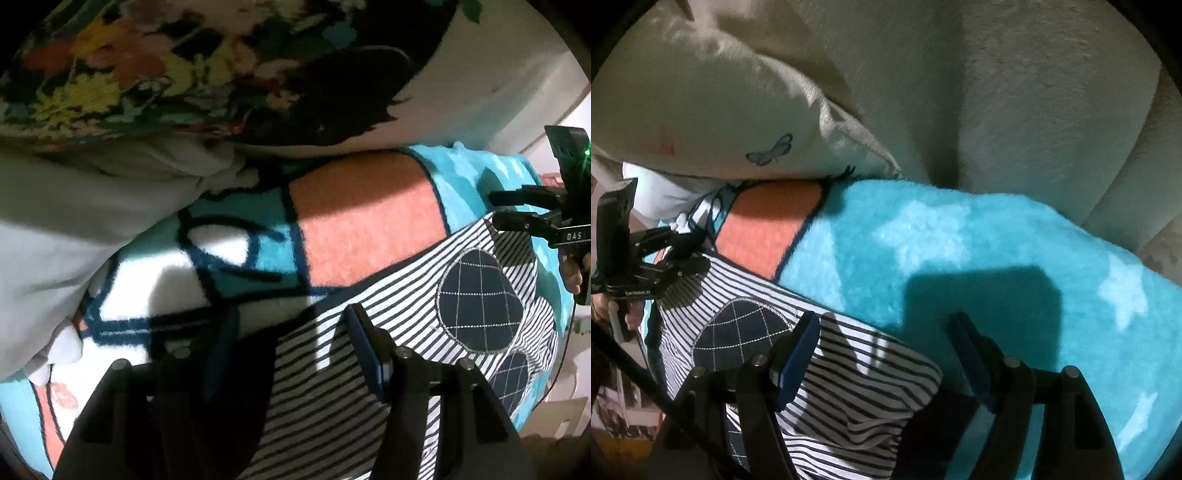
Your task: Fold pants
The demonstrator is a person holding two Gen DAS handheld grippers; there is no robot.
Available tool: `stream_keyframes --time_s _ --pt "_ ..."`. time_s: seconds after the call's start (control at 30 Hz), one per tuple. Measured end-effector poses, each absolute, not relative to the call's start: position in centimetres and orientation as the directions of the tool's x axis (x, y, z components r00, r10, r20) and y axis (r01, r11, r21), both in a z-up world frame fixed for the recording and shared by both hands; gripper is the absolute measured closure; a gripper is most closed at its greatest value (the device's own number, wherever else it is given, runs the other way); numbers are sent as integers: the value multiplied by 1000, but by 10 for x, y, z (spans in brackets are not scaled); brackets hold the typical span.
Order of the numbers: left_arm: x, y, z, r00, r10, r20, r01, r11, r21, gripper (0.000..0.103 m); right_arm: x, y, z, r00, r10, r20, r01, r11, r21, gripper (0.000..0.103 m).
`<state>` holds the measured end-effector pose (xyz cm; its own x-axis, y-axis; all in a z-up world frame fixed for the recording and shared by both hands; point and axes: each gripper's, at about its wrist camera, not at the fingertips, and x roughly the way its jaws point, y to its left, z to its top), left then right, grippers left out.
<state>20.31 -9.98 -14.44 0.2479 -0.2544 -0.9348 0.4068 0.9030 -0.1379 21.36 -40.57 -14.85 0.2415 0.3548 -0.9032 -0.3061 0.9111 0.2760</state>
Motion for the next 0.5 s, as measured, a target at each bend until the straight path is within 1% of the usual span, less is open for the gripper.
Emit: stream_keyframes --time_s 0.1,0.17,0.2,0.23,0.27,0.3,0.33,0.37,0.43,0.5 --pt "204 -104 -146 239 -254 -937 426 895 -134 44 212 -400 -148 232 374 -898 -320 901 292 25" --pt "201 -110 -147 231 -243 -942 443 889 -120 45 209 -393 -148 218 384 -897 -339 892 299 29" --pt "200 -114 -148 232 -229 -945 452 886 -104 56 208 -390 -148 214 382 -899 -351 889 295 31" --pt "197 -117 -147 243 -203 -948 468 881 -69 65 205 -384 -148 212 374 -903 -372 885 280 41" --pt "194 -116 -145 241 -201 -949 475 878 -65 90 203 -383 -147 208 370 -906 -384 882 272 56" --pt "194 -115 -145 225 -219 -949 475 876 -89 98 201 -382 -147 207 367 -907 -392 880 266 65" --pt "194 -114 -143 219 -231 -948 465 879 -107 98 200 -381 -147 196 373 -907 -395 876 275 81" --pt "194 -114 -142 224 -228 -947 465 880 -102 98 199 -381 -149 183 379 -907 -387 876 288 90" --pt "191 -114 -140 235 -224 -946 462 882 -94 98 198 -385 -149 179 395 -901 -368 876 311 94" --pt "188 -111 -135 247 -221 -944 460 884 -86 98 196 -390 -146 185 404 -896 -357 877 322 95"
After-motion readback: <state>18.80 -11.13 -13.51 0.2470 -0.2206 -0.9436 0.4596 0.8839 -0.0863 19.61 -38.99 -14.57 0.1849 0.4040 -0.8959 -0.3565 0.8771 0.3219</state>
